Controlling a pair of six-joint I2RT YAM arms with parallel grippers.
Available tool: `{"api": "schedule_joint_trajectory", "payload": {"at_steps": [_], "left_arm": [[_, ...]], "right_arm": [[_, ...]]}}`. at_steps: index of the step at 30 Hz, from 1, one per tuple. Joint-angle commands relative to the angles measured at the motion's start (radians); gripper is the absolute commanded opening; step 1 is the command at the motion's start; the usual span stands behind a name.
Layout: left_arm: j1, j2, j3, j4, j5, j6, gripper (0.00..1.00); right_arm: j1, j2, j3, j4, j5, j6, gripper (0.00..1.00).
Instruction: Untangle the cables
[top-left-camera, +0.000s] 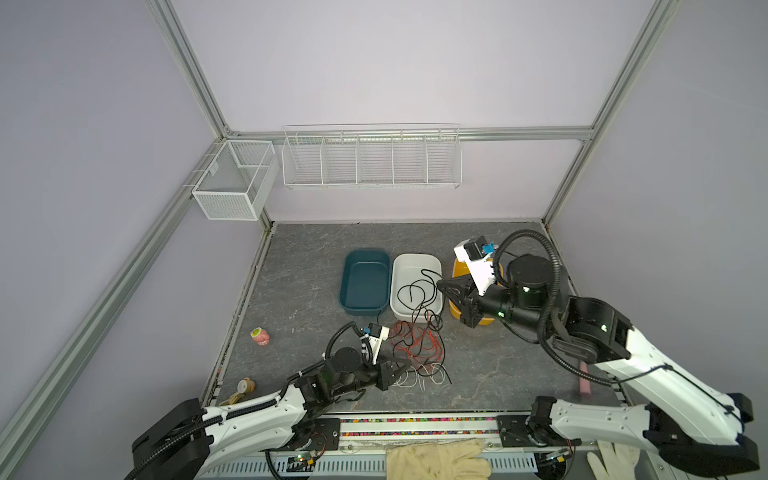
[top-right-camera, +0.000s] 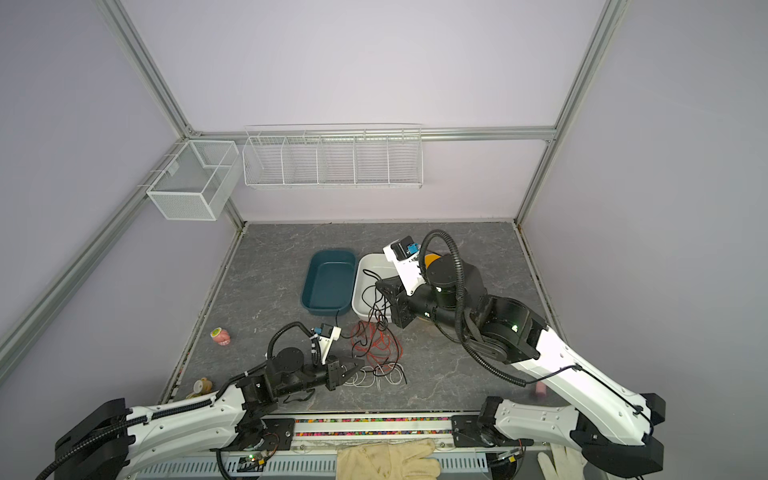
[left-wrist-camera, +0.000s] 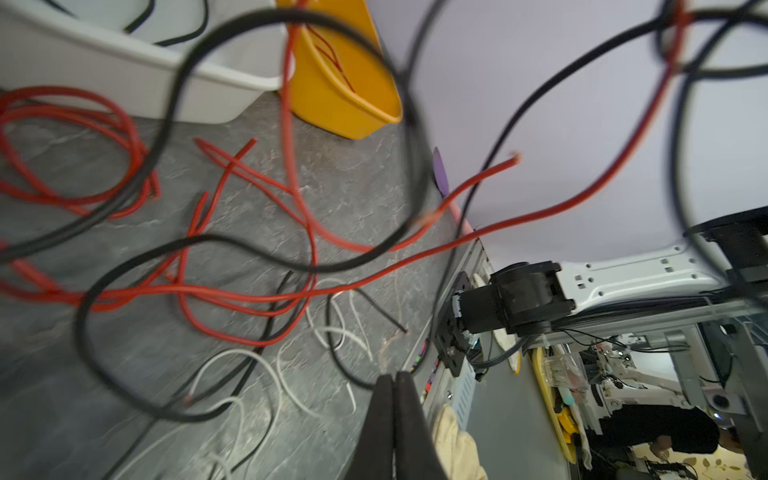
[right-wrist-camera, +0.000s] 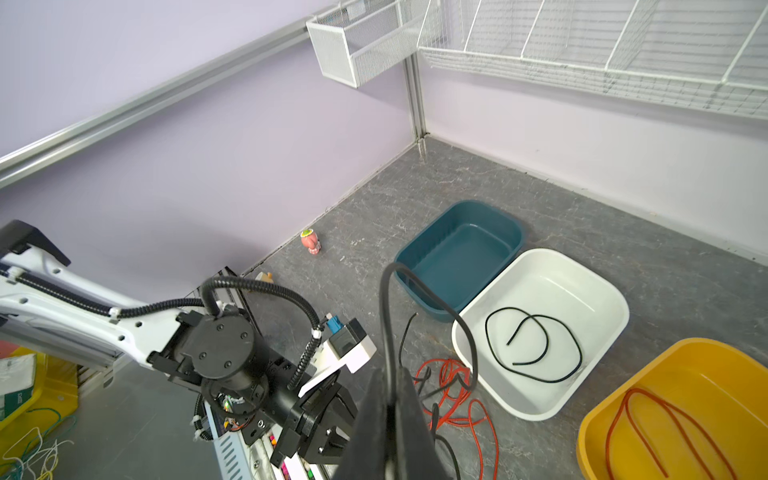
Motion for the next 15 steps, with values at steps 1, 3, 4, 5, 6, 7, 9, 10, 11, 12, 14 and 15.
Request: {"api": "schedule_joint_trajectory", "payload": {"at_steps": [1, 3, 4, 5, 6, 7, 9, 10, 11, 12, 14, 15], "left_arm": [[-0.005, -0.048, -0.020, -0.061, -0.053, -0.015, 0.00], [-0.005, -0.080, -0.025, -0.093, -0.065, -0.019, 0.00], [-0.005, -0.098, -0.027, -0.105, -0.074, -0.021, 0.00], [-0.004, -0.113, -0.030, -0.109, -0.078, -0.024, 0.00], [-0.005, -0.118, -0.030, -0.110, -0.078, -0.026, 0.00], [-0.005, -0.152, -0.028, -0.110, -0.076, -0.028, 0.00], [-0.005, -0.177, -0.019, -0.109, -0.064, -0.030, 0.12], [-0.005, -0.187, -0.009, -0.107, -0.053, -0.027, 0.20], [-0.004, -0.192, -0.001, -0.108, -0.039, -0.023, 0.27], [-0.004, -0.193, 0.011, -0.103, -0.028, -0.023, 0.36], [-0.007, -0.184, 0.026, -0.086, -0.018, -0.032, 0.51], [-0.010, -0.176, 0.036, -0.077, -0.016, -0.035, 0.56]], "right_arm": [[-0.009, -0.010, 0.059, -0.068, 0.023, -0.026, 0.06], [-0.009, -0.007, 0.066, -0.069, -0.006, -0.023, 0.07], [-0.009, -0.004, 0.065, -0.065, -0.026, -0.019, 0.06], [-0.010, -0.001, 0.063, -0.058, -0.045, -0.010, 0.07], [-0.008, 0.003, 0.059, -0.049, -0.067, -0.002, 0.07], [-0.010, 0.008, 0.055, -0.043, -0.086, 0.003, 0.07], [-0.009, 0.018, 0.046, -0.033, -0.089, 0.011, 0.06], [-0.010, 0.021, 0.039, -0.024, -0.085, 0.014, 0.07], [-0.010, 0.024, 0.032, -0.015, -0.080, 0.018, 0.07], [-0.011, 0.031, 0.029, -0.007, -0.077, 0.023, 0.07], [-0.011, 0.047, 0.030, 0.003, -0.081, 0.034, 0.06], [-0.010, 0.057, 0.028, 0.008, -0.080, 0.042, 0.06]]}}
